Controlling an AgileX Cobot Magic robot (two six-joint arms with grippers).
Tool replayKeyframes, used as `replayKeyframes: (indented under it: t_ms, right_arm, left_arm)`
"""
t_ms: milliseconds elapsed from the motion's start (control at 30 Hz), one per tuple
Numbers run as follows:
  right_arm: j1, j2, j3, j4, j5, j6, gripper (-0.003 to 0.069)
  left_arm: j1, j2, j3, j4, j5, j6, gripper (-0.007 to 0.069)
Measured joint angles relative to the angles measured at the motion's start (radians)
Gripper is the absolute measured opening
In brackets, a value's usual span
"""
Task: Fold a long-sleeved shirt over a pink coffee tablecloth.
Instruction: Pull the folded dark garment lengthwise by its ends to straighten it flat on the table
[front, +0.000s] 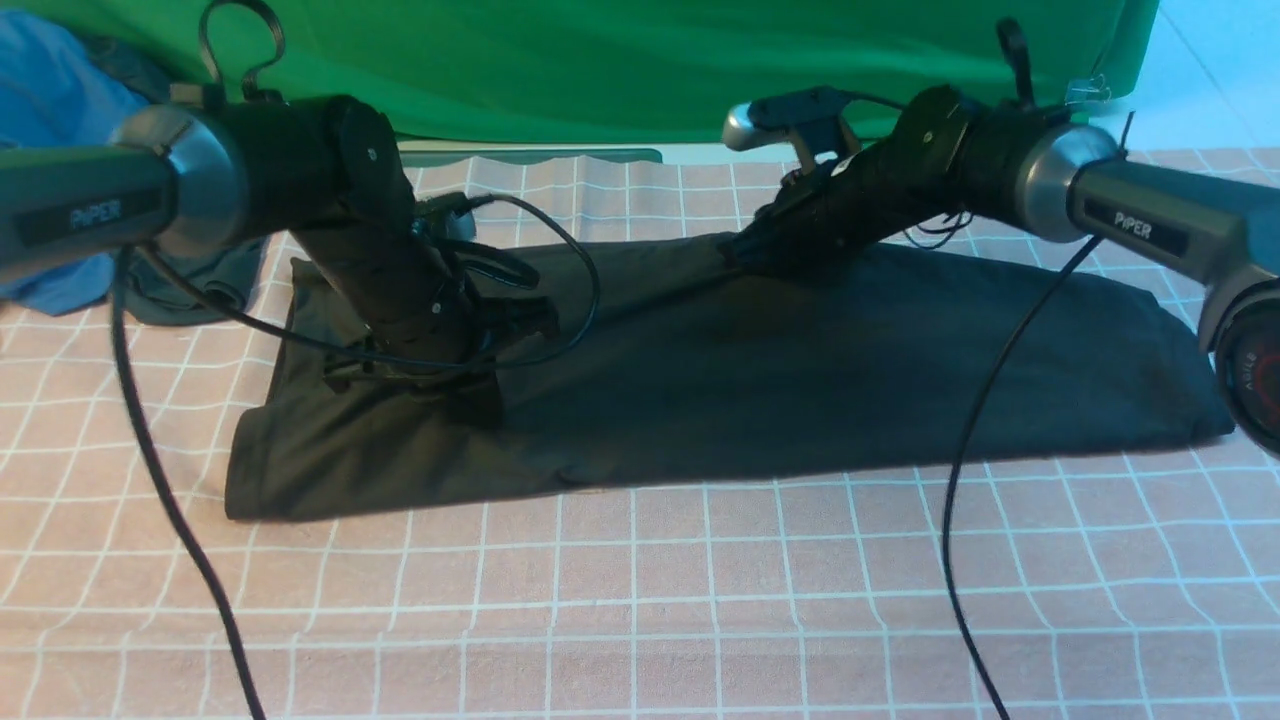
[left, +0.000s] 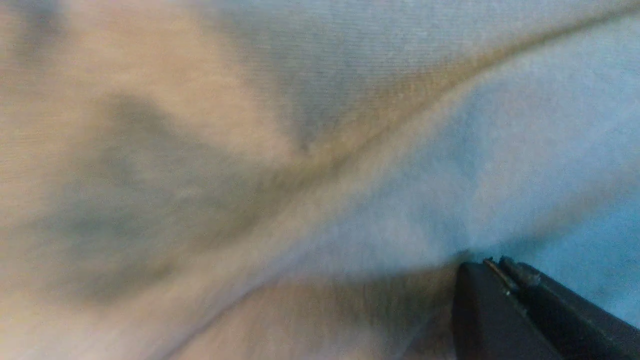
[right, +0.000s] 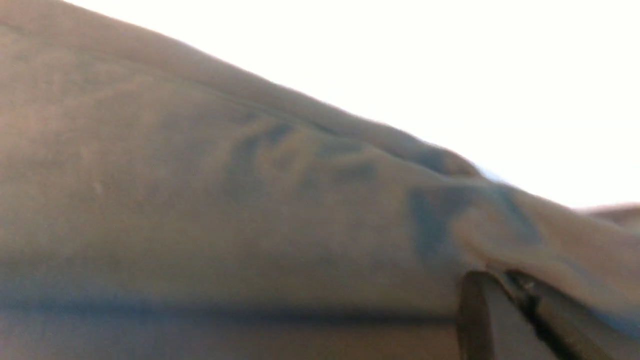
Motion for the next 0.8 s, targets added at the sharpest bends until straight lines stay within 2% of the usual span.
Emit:
replayKeyframes:
  t_ms: [100,200,267,367,400,500,600,700,767,800]
  right_arm:
    - [-0.055,-0.055,-0.053,-0.025,0.184,0.011,0.0043]
    - [-0.129,-0.167,-0.106,-0.061,0.445,0.024,0.0043]
    - [-0.174,-0.229,-0.117,-0.078,0.533,0.054,0.0043]
    - [-0.274,-0.338,-0.087,-0.146,0.605,0.138,0.0043]
    - [-0.274,-0.343,-0.087,-0.146,0.607,0.142,0.0043]
    - [-0.365,-0.437,0.043,-0.282,0.62,0.2,0.0049]
    - [-0.398,-0.466,0.123,-0.351,0.629,0.229,0.0073]
    - [-0.449,-0.478,0.246,-0.402,0.606,0.285,0.0204]
    - [-0.464,-0.468,0.31,-0.412,0.556,0.302,0.0344]
    - [-0.465,-0.465,0.327,-0.414,0.54,0.302,0.037]
  left_arm:
    - [0.006,-0.092,0.0,0.017,0.001,-0.01,0.0014]
    - [0.013,-0.227,0.0,0.021,0.028,-0.016,0.0014]
    - [0.013,-0.305,0.002,0.022,0.035,-0.019,0.0014]
    - [0.013,-0.477,0.037,0.002,0.027,-0.022,0.0014]
    - [0.013,-0.488,0.041,0.002,0.025,-0.022,0.0014]
    - [0.013,-0.688,0.135,-0.012,0.003,-0.025,0.0014]
    - [0.013,-0.791,0.212,-0.018,0.002,-0.025,0.0014]
    - [0.013,-0.927,0.348,-0.033,-0.009,-0.025,0.0014]
    - [0.013,-1.003,0.435,-0.049,-0.029,-0.025,0.0014]
    - [0.013,-1.032,0.469,-0.054,-0.035,-0.025,0.0014]
